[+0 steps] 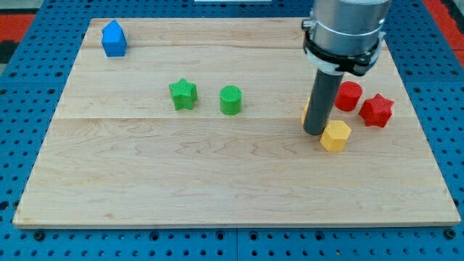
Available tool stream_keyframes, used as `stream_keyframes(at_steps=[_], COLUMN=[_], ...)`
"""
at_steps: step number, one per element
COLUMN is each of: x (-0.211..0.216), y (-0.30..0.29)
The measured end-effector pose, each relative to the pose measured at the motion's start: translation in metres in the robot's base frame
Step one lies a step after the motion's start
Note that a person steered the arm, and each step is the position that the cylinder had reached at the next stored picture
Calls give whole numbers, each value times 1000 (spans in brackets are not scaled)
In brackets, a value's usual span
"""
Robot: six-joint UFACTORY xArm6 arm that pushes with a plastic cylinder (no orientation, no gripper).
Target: Push yellow hexagon towards red circle
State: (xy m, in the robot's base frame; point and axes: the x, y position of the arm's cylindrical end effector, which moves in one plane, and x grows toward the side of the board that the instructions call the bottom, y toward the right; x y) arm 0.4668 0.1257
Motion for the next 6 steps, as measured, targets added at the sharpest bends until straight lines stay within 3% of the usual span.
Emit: stream_keyframes(at_steps=[1,2,4,5,6], x=[21,48,16,67,34], y=[-52,18,45,-10,-61])
